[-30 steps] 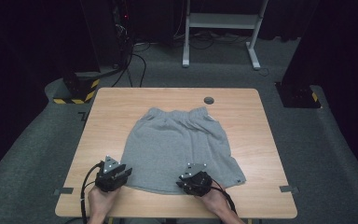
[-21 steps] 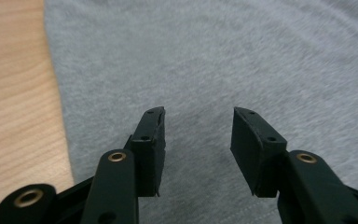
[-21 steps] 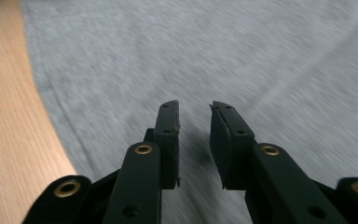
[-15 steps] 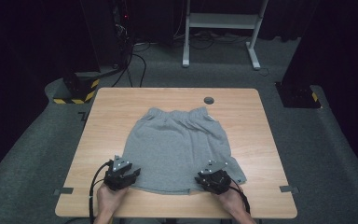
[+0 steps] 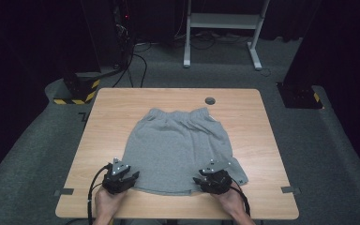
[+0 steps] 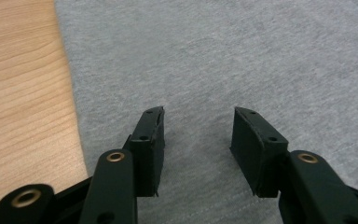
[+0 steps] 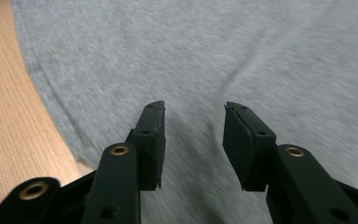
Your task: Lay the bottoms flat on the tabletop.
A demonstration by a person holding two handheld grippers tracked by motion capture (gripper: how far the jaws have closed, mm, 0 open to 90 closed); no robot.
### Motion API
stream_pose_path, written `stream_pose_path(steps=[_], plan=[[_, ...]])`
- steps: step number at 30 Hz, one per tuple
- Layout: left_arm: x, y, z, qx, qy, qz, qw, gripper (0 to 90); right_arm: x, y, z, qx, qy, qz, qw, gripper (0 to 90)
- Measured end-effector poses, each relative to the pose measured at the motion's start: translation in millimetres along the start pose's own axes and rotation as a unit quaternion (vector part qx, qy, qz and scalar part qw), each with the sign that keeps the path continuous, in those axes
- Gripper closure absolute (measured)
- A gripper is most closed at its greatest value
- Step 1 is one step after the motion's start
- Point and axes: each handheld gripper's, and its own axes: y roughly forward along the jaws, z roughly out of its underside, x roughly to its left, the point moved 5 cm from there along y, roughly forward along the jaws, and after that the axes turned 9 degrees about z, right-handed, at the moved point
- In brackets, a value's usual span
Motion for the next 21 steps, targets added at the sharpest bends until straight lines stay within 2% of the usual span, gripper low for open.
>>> stream_pose_path(steps=[3, 6, 12, 14, 18, 21], plan=[[-0.1, -1.9, 2.1, -0.003, 0.000, 0.000, 1.0000, 54.1, 4.1, 6.0, 3.2, 0.017, -0.013, 0.000, 0.9998, 55.8], [-0.9, -5.2, 5.6, -0.004, -0.001, 0.000, 1.0000, 54.2, 3.0, 1.4, 8.9, 0.011, -0.018, 0.009, 0.9997, 55.2], [-4.6, -8.6, 7.2, 0.004, -0.003, 0.005, 1.0000, 54.1, -9.8, -11.0, 21.6, 0.014, -0.012, 0.011, 0.9998, 52.9], [-6.6, -8.2, 4.8, 0.005, -0.005, 0.012, 0.9999, 53.2, -14.6, -14.5, 22.0, 0.013, -0.013, 0.028, 0.9994, 53.5], [-7.6, -5.9, -3.2, -0.008, -0.012, 0.019, 0.9997, 50.4, -34.2, -23.7, 18.7, -0.008, 0.027, 0.051, 0.9983, 58.5], [-6.7, -1.3, -10.1, -0.011, -0.010, 0.019, 0.9997, 48.7, -55.0, -30.0, 17.1, -0.009, 0.054, 0.082, 0.9952, 64.1]])
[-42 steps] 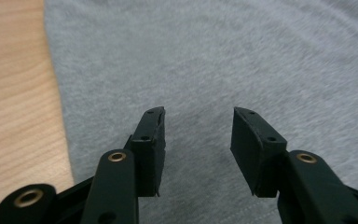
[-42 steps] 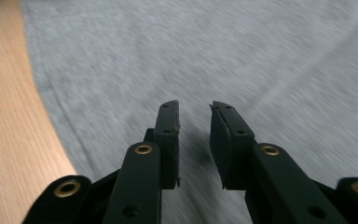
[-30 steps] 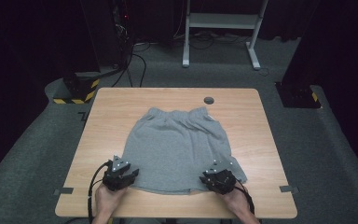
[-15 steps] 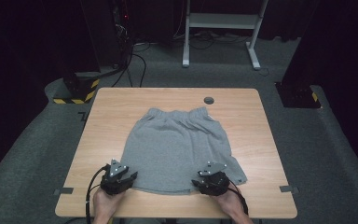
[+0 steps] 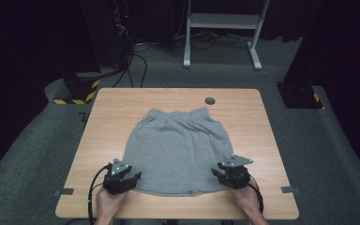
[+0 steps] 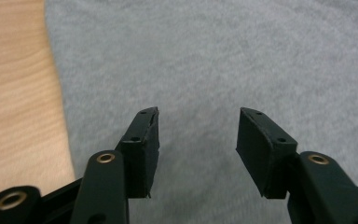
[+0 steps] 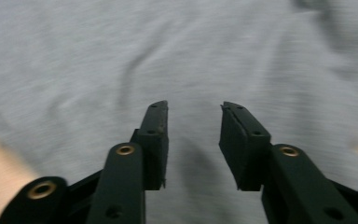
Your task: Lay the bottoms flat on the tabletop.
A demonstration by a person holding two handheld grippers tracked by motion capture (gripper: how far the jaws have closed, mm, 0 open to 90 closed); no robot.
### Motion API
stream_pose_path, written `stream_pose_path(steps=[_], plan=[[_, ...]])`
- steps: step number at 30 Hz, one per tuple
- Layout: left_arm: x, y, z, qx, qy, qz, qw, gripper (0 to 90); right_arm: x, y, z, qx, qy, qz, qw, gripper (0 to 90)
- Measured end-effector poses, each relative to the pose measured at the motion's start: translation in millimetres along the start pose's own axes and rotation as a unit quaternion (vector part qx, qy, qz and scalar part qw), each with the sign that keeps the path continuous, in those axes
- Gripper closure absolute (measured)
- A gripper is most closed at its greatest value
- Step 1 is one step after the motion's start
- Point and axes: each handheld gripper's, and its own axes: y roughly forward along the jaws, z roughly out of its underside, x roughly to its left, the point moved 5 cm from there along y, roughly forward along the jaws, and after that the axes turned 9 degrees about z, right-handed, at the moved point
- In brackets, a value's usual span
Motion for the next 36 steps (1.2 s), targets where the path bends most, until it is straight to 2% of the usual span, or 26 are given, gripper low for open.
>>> stream_pose_path(steps=[4, 6, 10, 12, 14, 18, 23, 25, 27, 30, 32, 36], plan=[[3.5, 9.9, -5.0, 0.000, -0.007, -0.003, 1.0000, 48.3, -28.5, -0.8, -4.5, -0.004, 0.028, 0.042, 0.9987, 69.9], [4.9, 15.0, -4.1, 0.004, -0.011, -0.006, 0.9999, 48.1, -33.2, 1.2, -4.4, 0.008, 0.016, 0.060, 0.9981, 73.1], [4.3, 16.0, -1.2, -0.002, -0.002, -0.014, 0.9999, 48.2, -22.6, 13.7, 2.0, 0.043, -0.025, 0.050, 0.9975, 77.3], [3.5, 15.1, 0.6, -0.002, 0.006, -0.019, 0.9998, 48.7, -20.0, 21.1, 7.8, 0.058, -0.031, 0.043, 0.9969, 81.0], [3.3, 12.7, 3.1, -0.003, 0.009, -0.017, 0.9998, 48.7, -22.0, 21.2, 9.2, 0.052, -0.013, 0.034, 0.9980, 82.0], [0.3, 6.0, 10.5, -0.008, 0.012, -0.019, 0.9997, 49.2, -21.2, 14.6, 14.0, 0.058, -0.031, 0.035, 0.9972, 83.1], [-5.8, 0.1, 17.5, -0.012, 0.015, -0.019, 0.9996, 49.3, -18.5, 4.6, 22.5, 0.055, -0.043, 0.019, 0.9974, 82.5], [-5.7, 0.6, 15.4, -0.005, 0.009, -0.017, 0.9998, 49.1, -16.5, 3.5, 22.6, 0.051, -0.042, 0.011, 0.9977, 78.9], [-5.7, 2.8, 11.2, -0.001, 0.003, -0.011, 0.9999, 47.1, -17.9, 4.3, 20.0, 0.040, -0.027, 0.011, 0.9988, 74.7], [-6.6, 6.3, 3.0, -0.004, 0.008, -0.010, 0.9999, 44.8, -23.3, 6.0, 13.2, 0.015, -0.003, 0.024, 0.9996, 71.1], [-7.9, 10.1, -5.3, -0.008, 0.011, -0.004, 0.9999, 44.0, -26.9, 10.1, 7.6, 0.003, 0.000, 0.040, 0.9992, 71.0], [-7.3, 21.0, -17.7, -0.008, 0.010, -0.006, 0.9999, 43.1, -25.6, 23.0, 1.3, 0.015, 0.001, 0.033, 0.9993, 76.0]])
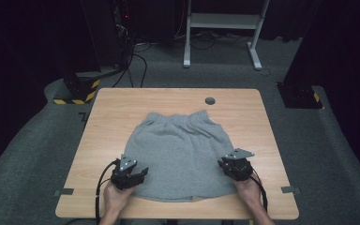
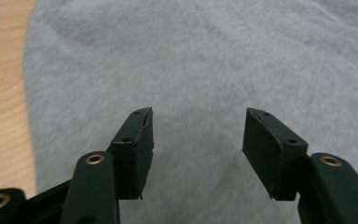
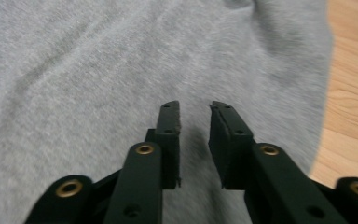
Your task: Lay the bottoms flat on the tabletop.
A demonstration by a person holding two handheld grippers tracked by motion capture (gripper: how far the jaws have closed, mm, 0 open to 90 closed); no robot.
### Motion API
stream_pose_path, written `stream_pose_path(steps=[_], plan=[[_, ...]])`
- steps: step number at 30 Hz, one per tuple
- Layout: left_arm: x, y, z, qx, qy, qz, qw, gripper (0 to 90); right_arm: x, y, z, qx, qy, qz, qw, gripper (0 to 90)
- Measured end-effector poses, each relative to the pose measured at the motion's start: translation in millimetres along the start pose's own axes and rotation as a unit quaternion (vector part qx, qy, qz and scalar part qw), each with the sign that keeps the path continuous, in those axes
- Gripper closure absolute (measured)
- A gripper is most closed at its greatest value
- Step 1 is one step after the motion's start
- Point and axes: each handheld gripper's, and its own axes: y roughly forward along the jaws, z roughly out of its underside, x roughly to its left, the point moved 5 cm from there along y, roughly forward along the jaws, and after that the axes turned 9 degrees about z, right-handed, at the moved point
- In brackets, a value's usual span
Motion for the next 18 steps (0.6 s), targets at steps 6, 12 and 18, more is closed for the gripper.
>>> stream_pose_path(steps=[6, 12, 18], plan=[[2.2, 15.1, -7.1, 0.011, -0.006, -0.004, 0.9999, 42.4, 10.6, 4.9, 2.6, 0.017, -0.006, -0.022, 0.9996, 81.0], [1.6, 17.2, -0.6, 0.013, -0.003, -0.010, 0.9999, 42.1, 25.9, -8.7, 10.0, 0.018, -0.064, -0.031, 0.9973, 78.4], [1.1, 16.8, 2.3, 0.005, 0.008, -0.014, 0.9999, 41.3, 10.2, -13.6, 4.0, -0.014, -0.010, -0.029, 0.9994, 71.8]])
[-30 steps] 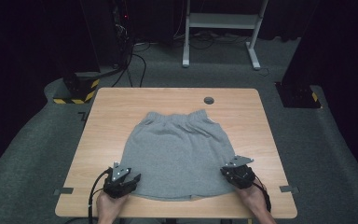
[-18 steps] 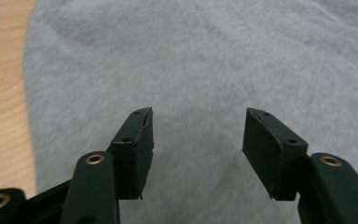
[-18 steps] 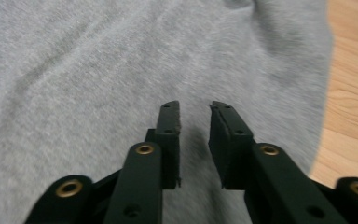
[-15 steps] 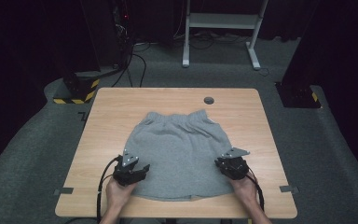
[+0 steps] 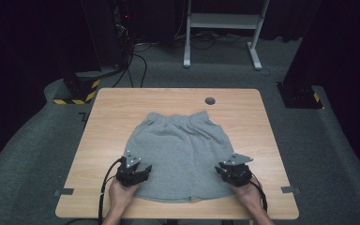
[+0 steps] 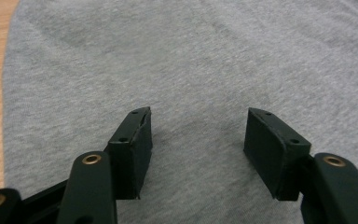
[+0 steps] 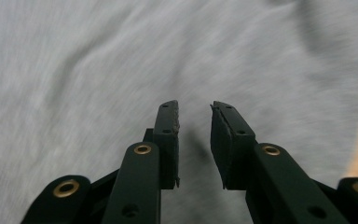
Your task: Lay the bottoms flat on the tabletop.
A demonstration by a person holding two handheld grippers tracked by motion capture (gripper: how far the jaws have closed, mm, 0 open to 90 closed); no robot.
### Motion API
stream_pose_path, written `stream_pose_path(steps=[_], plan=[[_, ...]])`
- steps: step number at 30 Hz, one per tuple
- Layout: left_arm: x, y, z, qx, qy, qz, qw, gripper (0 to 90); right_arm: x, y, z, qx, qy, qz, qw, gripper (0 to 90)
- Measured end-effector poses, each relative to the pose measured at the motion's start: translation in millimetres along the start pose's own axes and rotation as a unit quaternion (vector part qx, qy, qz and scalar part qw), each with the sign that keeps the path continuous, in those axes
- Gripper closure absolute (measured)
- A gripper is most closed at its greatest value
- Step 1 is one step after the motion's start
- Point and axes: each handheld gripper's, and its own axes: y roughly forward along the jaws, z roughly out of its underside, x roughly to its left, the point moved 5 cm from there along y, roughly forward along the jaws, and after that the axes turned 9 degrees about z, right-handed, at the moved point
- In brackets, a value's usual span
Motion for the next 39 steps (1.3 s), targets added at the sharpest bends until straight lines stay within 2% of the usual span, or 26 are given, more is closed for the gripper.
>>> stream_pose_path(steps=[2, 4, 9, 11, 13, 16, 17, 19, 20, 24, 28, 29, 31, 32, 35, 39], plan=[[-0.1, 0.1, 0.4, -0.003, 0.000, -0.002, 1.0000, 40.9, -14.3, -0.4, -5.4, -0.009, 0.041, 0.008, 0.9991, 72.0], [-0.2, -0.1, 0.6, -0.002, 0.001, -0.003, 1.0000, 40.4, -29.6, 3.3, -9.9, -0.007, 0.067, 0.021, 0.9975, 72.7], [-0.7, -0.3, 1.0, -0.002, -0.002, -0.005, 1.0000, 39.5, -57.3, 18.1, -20.4, 0.006, 0.104, 0.053, 0.9932, 71.0], [-0.7, -0.3, 1.1, -0.002, -0.002, -0.005, 1.0000, 39.4, -61.9, 26.1, -22.6, 0.017, 0.110, 0.059, 0.9921, 69.0], [-0.9, -0.5, 1.4, -0.002, -0.003, -0.004, 1.0000, 39.4, -62.0, 33.0, -22.1, 0.028, 0.110, 0.059, 0.9918, 68.7], [-1.8, -1.3, 2.2, -0.002, -0.004, -0.004, 1.0000, 39.4, -54.9, 42.2, -15.9, 0.049, 0.092, 0.058, 0.9928, 68.7], [-2.2, -1.7, 2.6, -0.002, -0.003, -0.005, 1.0000, 39.3, -52.0, 42.4, -13.4, 0.044, 0.085, 0.062, 0.9934, 68.7], [-3.6, -2.9, 3.9, -0.002, -0.002, -0.004, 1.0000, 39.3, -46.7, 39.2, -8.9, 0.031, 0.083, 0.062, 0.9941, 68.4], [-4.5, -3.6, 4.6, -0.002, -0.002, -0.003, 1.0000, 39.4, -43.3, 36.6, -6.6, 0.028, 0.070, 0.065, 0.9950, 68.3], [-12.4, -10.3, 11.5, -0.002, 0.004, 0.003, 1.0000, 39.7, -36.4, 25.3, 3.0, 0.023, 0.059, 0.065, 0.9959, 67.9], [-22.9, -16.6, 15.2, 0.015, 0.015, 0.013, 0.9997, 39.7, -27.9, 10.1, 13.6, 0.031, 0.051, 0.048, 0.9971, 67.3], [-24.4, -16.8, 13.9, 0.025, 0.018, 0.015, 0.9994, 39.7, -27.1, 8.6, 14.5, 0.032, 0.047, 0.044, 0.9974, 67.3], [-24.2, -14.0, 8.9, 0.028, 0.016, 0.020, 0.9993, 38.8, -26.6, 7.6, 13.1, 0.038, 0.040, 0.043, 0.9975, 66.0], [-23.6, -12.7, 6.4, 0.027, 0.014, 0.024, 0.9993, 38.6, -27.9, 9.0, 10.4, 0.037, 0.041, 0.043, 0.9975, 65.1], [-20.6, -6.8, -4.1, 0.017, 0.001, 0.031, 0.9994, 38.6, -35.4, 14.5, -1.0, 0.023, 0.070, 0.037, 0.9966, 63.7], [-12.8, 3.0, -12.9, 0.006, -0.012, 0.026, 0.9996, 39.0, -54.0, 24.6, -21.0, -0.003, 0.107, 0.051, 0.9929, 58.8]])
